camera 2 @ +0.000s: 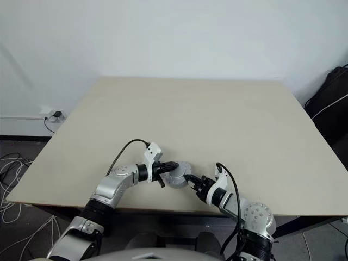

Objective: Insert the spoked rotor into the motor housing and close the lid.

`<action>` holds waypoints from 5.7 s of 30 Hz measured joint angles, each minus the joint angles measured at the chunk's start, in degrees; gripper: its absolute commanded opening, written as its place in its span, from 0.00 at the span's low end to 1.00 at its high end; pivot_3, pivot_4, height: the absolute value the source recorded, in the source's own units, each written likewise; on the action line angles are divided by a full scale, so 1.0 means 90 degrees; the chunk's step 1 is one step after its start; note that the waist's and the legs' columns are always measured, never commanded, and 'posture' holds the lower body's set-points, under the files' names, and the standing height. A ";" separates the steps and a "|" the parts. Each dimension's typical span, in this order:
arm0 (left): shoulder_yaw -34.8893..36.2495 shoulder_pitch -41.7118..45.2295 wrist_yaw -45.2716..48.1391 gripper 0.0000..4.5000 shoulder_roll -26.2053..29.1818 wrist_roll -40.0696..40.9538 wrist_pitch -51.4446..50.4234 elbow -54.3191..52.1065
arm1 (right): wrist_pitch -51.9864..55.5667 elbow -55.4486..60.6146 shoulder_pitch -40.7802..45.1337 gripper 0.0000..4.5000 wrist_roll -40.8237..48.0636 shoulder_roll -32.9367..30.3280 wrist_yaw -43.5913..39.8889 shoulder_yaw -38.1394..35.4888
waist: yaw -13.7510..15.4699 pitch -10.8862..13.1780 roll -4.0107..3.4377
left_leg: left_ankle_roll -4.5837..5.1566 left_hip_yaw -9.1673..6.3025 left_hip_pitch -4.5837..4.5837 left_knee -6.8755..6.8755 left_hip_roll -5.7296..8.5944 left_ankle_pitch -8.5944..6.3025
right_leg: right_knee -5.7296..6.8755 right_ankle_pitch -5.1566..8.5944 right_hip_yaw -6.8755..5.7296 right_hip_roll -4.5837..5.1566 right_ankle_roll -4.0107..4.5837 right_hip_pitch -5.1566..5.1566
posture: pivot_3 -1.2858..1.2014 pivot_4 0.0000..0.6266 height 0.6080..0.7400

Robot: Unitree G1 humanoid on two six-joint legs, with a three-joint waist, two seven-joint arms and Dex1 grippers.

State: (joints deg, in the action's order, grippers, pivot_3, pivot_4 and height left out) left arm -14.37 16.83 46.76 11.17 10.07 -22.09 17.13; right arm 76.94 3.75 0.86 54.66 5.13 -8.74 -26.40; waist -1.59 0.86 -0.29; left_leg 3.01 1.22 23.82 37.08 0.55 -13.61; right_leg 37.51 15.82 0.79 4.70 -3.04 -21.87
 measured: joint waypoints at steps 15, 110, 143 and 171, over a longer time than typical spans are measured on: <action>0.0813 -0.1256 -0.1085 0.01 -0.0365 0.0581 -0.0198 -0.1873 | -0.0078 0.0128 -0.0147 0.28 0.0388 -0.0002 0.0217 0.0073 | -0.0047 0.0007 -0.0005 | 0.0000 0.0000 0.0082 -0.0004 -0.0002 0.0001 | -0.0007 -0.0011 0.0002 -0.0001 -0.0017 -0.0080 | 0.52 0.00 1.00; 0.3171 -0.1387 -0.4914 0.47 -0.1662 0.6651 0.0158 -0.1724 | -0.5219 0.1574 -0.0477 1.00 -0.3412 -0.2982 -0.1170 0.4706 | 0.0139 0.0023 0.0010 | 0.0072 0.0017 0.0057 0.0103 0.0002 0.0021 | -0.0068 -0.0073 -0.0005 -0.0101 -0.0066 0.0020 | 0.52 0.00 1.00; 0.4383 0.0487 -0.5129 0.99 -0.1472 0.4149 0.0052 0.1143 | -0.5978 0.1082 -0.0850 1.00 -0.4558 -0.2246 -0.1391 0.4558 | 0.0108 0.0026 0.0084 | 0.0035 0.0025 0.0039 0.0083 -0.0001 0.0011 | -0.0067 -0.0124 0.0014 -0.0054 -0.0095 0.0017 | 0.52 0.00 1.00; 0.1081 -0.4587 -0.6172 0.99 -0.1202 -0.1813 0.4203 -0.2533 | -0.9848 -0.0849 -0.1529 1.00 -0.6255 -0.1024 0.0786 0.3645 | 0.0109 -0.0053 0.0003 | 0.0029 0.0063 0.0004 -0.0003 -0.0005 0.0009 | -0.0072 -0.0076 0.0045 -0.0005 -0.0024 0.0002 | 0.52 0.00 1.00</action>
State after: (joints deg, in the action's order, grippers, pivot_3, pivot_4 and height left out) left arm -4.64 -24.46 -8.79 0.35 -6.25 15.74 -5.67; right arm -11.70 -3.89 -12.90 -1.64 -4.09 -1.67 6.41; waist -0.60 0.39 -0.27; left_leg 3.28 1.79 23.86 37.05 0.50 -13.53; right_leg 36.87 15.14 1.19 4.65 -3.25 -21.85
